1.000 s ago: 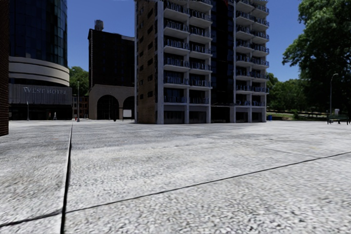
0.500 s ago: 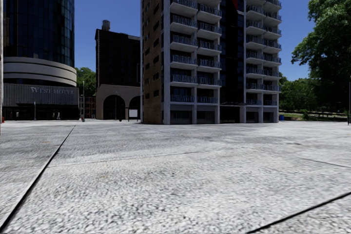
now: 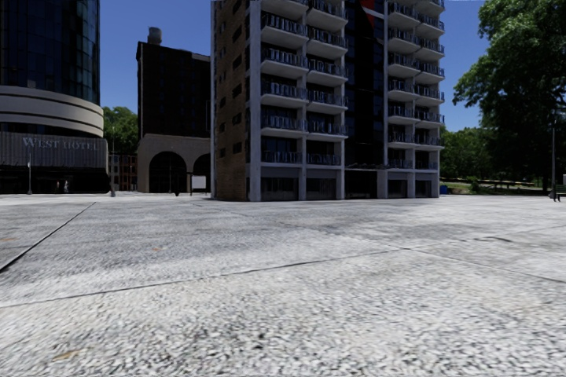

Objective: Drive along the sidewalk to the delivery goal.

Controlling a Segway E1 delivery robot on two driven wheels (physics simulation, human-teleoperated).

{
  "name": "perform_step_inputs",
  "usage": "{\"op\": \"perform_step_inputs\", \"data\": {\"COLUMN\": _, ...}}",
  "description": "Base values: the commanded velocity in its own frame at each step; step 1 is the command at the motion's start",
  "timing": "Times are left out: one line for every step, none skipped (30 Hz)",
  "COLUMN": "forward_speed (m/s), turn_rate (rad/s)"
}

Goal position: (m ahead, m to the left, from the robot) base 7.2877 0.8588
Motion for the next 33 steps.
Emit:
{"op": "perform_step_inputs", "data": {"forward_speed": 2.00, "turn_rate": 0.00}}
{"op": "perform_step_inputs", "data": {"forward_speed": 2.00, "turn_rate": 0.00}}
{"op": "perform_step_inputs", "data": {"forward_speed": 2.00, "turn_rate": 0.00}}
{"op": "perform_step_inputs", "data": {"forward_speed": 2.00, "turn_rate": 0.00}}
{"op": "perform_step_inputs", "data": {"forward_speed": 2.00, "turn_rate": 0.00}}
{"op": "perform_step_inputs", "data": {"forward_speed": 2.00, "turn_rate": 0.00}}
{"op": "perform_step_inputs", "data": {"forward_speed": 2.00, "turn_rate": 0.00}}
{"op": "perform_step_inputs", "data": {"forward_speed": 2.00, "turn_rate": 0.00}}
{"op": "perform_step_inputs", "data": {"forward_speed": 2.00, "turn_rate": 0.00}}
{"op": "perform_step_inputs", "data": {"forward_speed": 2.00, "turn_rate": 0.00}}
{"op": "perform_step_inputs", "data": {"forward_speed": 2.00, "turn_rate": 0.00}}
{"op": "perform_step_inputs", "data": {"forward_speed": 2.00, "turn_rate": 0.00}}
{"op": "perform_step_inputs", "data": {"forward_speed": 2.00, "turn_rate": 0.00}}
{"op": "perform_step_inputs", "data": {"forward_speed": 2.00, "turn_rate": 0.00}}
{"op": "perform_step_inputs", "data": {"forward_speed": 2.00, "turn_rate": 0.00}}
{"op": "perform_step_inputs", "data": {"forward_speed": 2.00, "turn_rate": 0.00}}
{"op": "perform_step_inputs", "data": {"forward_speed": 2.00, "turn_rate": 0.00}}
{"op": "perform_step_inputs", "data": {"forward_speed": 2.00, "turn_rate": 0.00}}
{"op": "perform_step_inputs", "data": {"forward_speed": 2.00, "turn_rate": 0.00}}
{"op": "perform_step_inputs", "data": {"forward_speed": 2.00, "turn_rate": 0.00}}
{"op": "perform_step_inputs", "data": {"forward_speed": 2.00, "turn_rate": 0.00}}
{"op": "perform_step_inputs", "data": {"forward_speed": 2.00, "turn_rate": 0.00}}
{"op": "perform_step_inputs", "data": {"forward_speed": 2.00, "turn_rate": 0.00}}
{"op": "perform_step_inputs", "data": {"forward_speed": 2.00, "turn_rate": 0.00}}
{"op": "perform_step_inputs", "data": {"forward_speed": 2.00, "turn_rate": 0.00}}
{"op": "perform_step_inputs", "data": {"forward_speed": 2.00, "turn_rate": 0.00}}
{"op": "perform_step_inputs", "data": {"forward_speed": 2.00, "turn_rate": 0.00}}
{"op": "perform_step_inputs", "data": {"forward_speed": 2.00, "turn_rate": 0.00}}
{"op": "perform_step_inputs", "data": {"forward_speed": 2.00, "turn_rate": 0.00}}
{"op": "perform_step_inputs", "data": {"forward_speed": 2.00, "turn_rate": 0.00}}
{"op": "perform_step_inputs", "data": {"forward_speed": 2.00, "turn_rate": 0.00}}
{"op": "perform_step_inputs", "data": {"forward_speed": 2.00, "turn_rate": 0.00}}
{"op": "perform_step_inputs", "data": {"forward_speed": 2.00, "turn_rate": 0.00}}
